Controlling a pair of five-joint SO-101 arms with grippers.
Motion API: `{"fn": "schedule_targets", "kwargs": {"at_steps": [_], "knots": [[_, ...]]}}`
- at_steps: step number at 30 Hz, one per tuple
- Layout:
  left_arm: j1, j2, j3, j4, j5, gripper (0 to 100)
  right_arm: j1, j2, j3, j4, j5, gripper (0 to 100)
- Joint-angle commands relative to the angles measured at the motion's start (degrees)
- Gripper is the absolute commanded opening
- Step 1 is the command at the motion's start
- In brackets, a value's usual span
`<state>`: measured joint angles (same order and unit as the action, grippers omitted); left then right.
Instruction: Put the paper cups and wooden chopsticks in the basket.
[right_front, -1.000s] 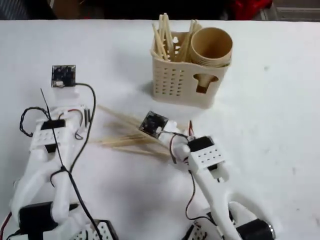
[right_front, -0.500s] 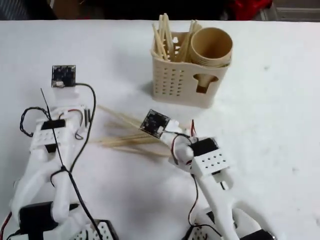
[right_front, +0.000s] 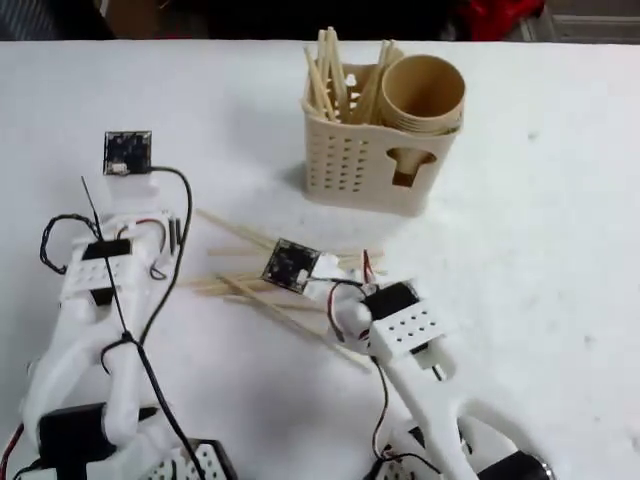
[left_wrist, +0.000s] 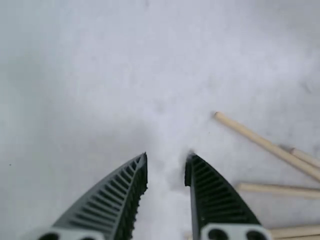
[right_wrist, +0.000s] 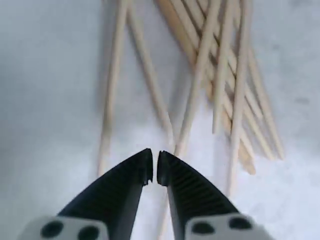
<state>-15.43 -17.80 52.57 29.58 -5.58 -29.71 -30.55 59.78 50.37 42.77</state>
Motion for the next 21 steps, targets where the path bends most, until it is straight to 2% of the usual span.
{"fn": "schedule_targets", "kwargs": {"at_steps": [1,8,11,15,21], "knots": [[-0.4,-2.51,-0.26,-1.32,0.26,14,0.22,1.01,-0.88,-2.68,0.62,4.8],[-0.4,-2.51,-0.26,-1.32,0.26,14,0.22,5.05,-6.77,-1.63,0.09,15.2],[-0.4,-2.51,-0.26,-1.32,0.26,14,0.75,10.42,-10.46,-1.63,0.0,15.8],[-0.4,-2.51,-0.26,-1.32,0.26,14,1.19,19.56,-13.63,-4.18,-5.27,15.7],[-0.4,-2.51,-0.35,-1.32,0.26,14,3.47,26.07,-14.59,-6.46,-5.8,14.8]]}}
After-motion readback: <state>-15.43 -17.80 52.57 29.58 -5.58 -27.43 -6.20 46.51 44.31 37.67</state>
